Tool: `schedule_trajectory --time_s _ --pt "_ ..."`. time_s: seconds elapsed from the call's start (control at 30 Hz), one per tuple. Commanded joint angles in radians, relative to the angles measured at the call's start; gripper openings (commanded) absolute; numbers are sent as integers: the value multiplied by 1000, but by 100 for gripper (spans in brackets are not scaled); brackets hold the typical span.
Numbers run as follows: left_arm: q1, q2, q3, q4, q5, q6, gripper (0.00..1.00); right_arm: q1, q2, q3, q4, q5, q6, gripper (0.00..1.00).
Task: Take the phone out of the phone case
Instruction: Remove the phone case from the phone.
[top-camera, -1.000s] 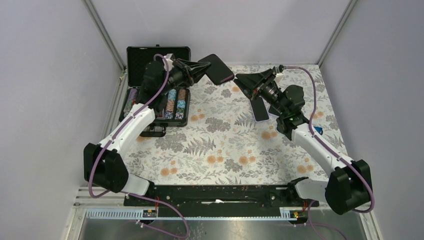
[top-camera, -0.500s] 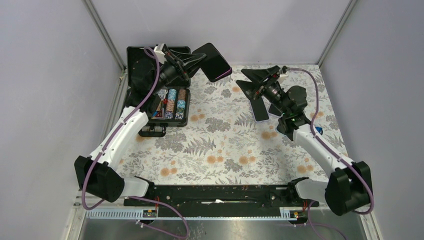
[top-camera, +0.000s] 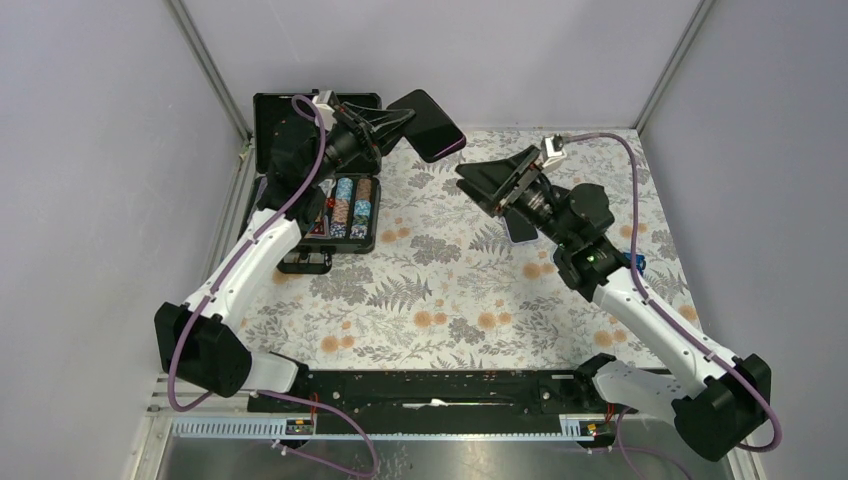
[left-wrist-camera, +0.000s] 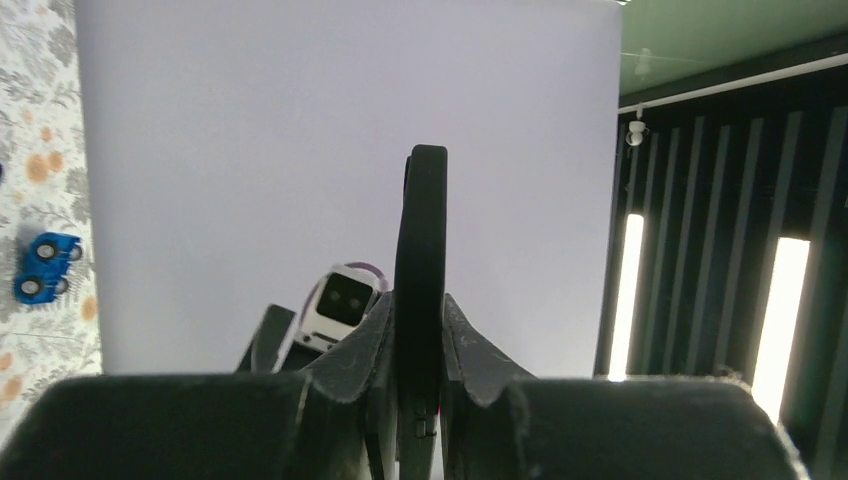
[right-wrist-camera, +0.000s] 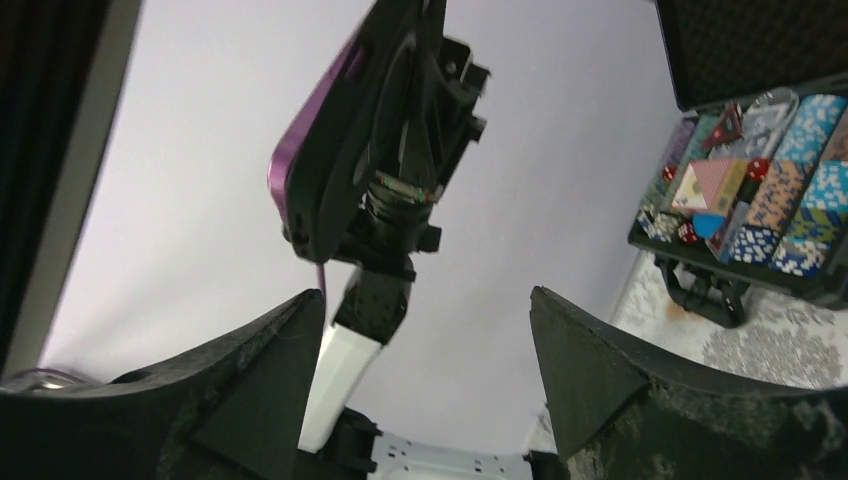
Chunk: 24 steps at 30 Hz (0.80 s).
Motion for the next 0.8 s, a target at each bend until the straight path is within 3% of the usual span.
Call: schedule_trajectory --time_s 0.0,0.07,0.2,0.33,0.5,0.77 --pt "5 -23 26 13 -72 58 0 74 0 91 -91 78 -172 82" --pt "5 -33 24 -9 -88 93 0 84 7 97 -65 83 -179 82" --pt "5 -54 -4 26 -111 107 0 98 26 69 142 50 -153 78" --pt "2 -62 -7 49 -122 108 0 112 41 96 75 93 -166 77" --pt "-3 -71 -30 118 -133 123 0 149 130 130 163 107 -88 58" --pt "-6 -83 -50 138 -138 116 0 179 169 140 237 175 -130 43"
